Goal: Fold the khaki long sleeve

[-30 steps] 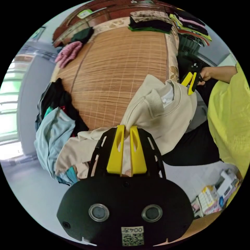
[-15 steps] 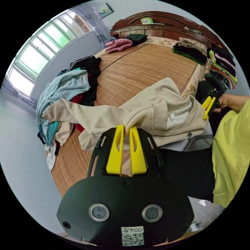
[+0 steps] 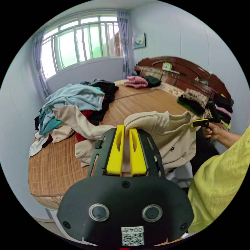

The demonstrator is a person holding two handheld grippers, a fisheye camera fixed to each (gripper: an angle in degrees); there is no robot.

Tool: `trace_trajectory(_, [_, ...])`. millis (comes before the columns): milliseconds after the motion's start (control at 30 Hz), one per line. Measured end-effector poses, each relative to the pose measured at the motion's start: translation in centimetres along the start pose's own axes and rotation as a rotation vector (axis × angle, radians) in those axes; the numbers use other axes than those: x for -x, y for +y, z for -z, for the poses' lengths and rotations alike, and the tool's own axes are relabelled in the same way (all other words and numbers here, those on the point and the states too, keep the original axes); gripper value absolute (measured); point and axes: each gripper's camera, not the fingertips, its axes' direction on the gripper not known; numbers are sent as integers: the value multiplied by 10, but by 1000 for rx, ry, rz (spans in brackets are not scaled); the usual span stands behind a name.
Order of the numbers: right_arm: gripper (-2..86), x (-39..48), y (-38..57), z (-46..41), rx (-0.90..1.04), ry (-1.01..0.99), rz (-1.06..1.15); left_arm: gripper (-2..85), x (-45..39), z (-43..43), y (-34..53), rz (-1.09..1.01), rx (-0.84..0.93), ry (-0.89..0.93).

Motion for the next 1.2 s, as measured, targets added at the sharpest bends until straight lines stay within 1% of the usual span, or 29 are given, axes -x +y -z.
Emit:
trace_trajectory(67, [24, 33, -19, 13, -78, 60, 57, 8, 8, 52, 10, 18, -110, -20])
trace_trajectory(133, [24, 68, -37, 24, -153, 120, 115, 8, 13, 88, 17, 38, -179, -35])
trace_trajectory(267, [23, 143, -70, 49, -306, 215, 223, 8, 31, 163, 37, 121, -343, -4])
trace_trajectory(300, [22, 162, -78, 54, -336, 232, 246, 8, 33, 172, 38, 131, -357, 0])
trace_trajectory(500, [21, 253, -111, 76, -443, 315, 357, 8, 36, 267, 44, 177, -529, 7])
trace_trajectory(767, [23, 363, -139, 117, -560, 392, 510, 16, 16, 395, 26, 116, -719, -45])
trace_trajectory(967, [25, 429, -156, 142, -592, 502, 606, 20, -11, 450, 19, 101, -825, -44])
trace_trajectory(1100, [22, 457, -164, 163, -609, 528, 605, 22, -33, 468, 15, 89, -849, -13])
trace_trajectory(1200, [21, 463, -165, 171, -618, 565, 582, 22, -64, 474, 10, 40, -858, -37])
